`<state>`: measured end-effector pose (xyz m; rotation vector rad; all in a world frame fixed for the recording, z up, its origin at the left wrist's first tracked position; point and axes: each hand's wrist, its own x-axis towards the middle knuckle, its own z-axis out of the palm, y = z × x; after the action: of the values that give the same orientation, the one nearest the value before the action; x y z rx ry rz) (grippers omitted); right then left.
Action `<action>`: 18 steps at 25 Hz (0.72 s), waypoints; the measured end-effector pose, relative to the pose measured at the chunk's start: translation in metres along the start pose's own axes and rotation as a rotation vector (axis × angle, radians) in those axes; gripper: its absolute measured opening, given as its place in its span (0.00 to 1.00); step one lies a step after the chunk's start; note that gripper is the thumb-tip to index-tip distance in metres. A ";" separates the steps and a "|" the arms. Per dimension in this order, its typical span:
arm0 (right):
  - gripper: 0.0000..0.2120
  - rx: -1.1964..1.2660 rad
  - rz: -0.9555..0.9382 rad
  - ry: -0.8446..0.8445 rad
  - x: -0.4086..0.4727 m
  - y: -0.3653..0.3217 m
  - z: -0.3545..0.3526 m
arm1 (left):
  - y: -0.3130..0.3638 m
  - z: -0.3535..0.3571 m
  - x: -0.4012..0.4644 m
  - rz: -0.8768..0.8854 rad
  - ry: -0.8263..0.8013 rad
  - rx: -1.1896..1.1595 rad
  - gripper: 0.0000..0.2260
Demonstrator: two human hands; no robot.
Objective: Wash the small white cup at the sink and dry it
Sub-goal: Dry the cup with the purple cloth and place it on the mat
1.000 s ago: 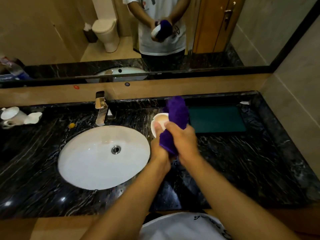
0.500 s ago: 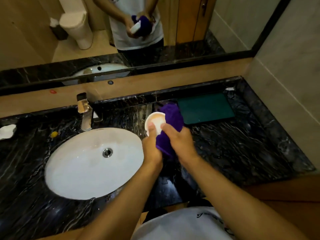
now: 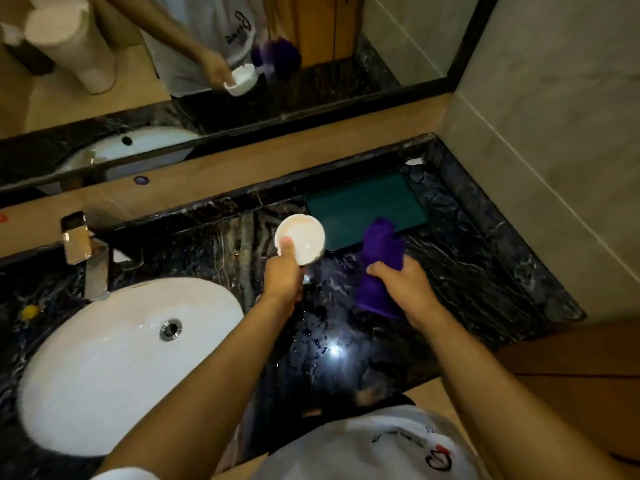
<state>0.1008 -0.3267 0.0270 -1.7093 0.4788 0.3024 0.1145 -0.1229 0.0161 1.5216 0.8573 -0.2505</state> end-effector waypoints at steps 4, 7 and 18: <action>0.23 -0.190 -0.071 0.039 0.085 -0.018 -0.041 | 0.016 0.049 0.035 0.067 -0.120 0.273 0.34; 0.34 -0.435 -0.111 -0.011 0.151 -0.034 -0.062 | 0.029 0.084 0.068 0.074 -0.117 0.397 0.34; 0.40 -0.994 -0.157 -0.089 0.251 -0.034 -0.037 | 0.036 0.104 0.139 0.068 -0.016 0.610 0.31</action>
<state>0.3350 -0.3952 -0.0504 -2.6629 0.1035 0.5551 0.2689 -0.1657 -0.0604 2.1055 0.7473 -0.5057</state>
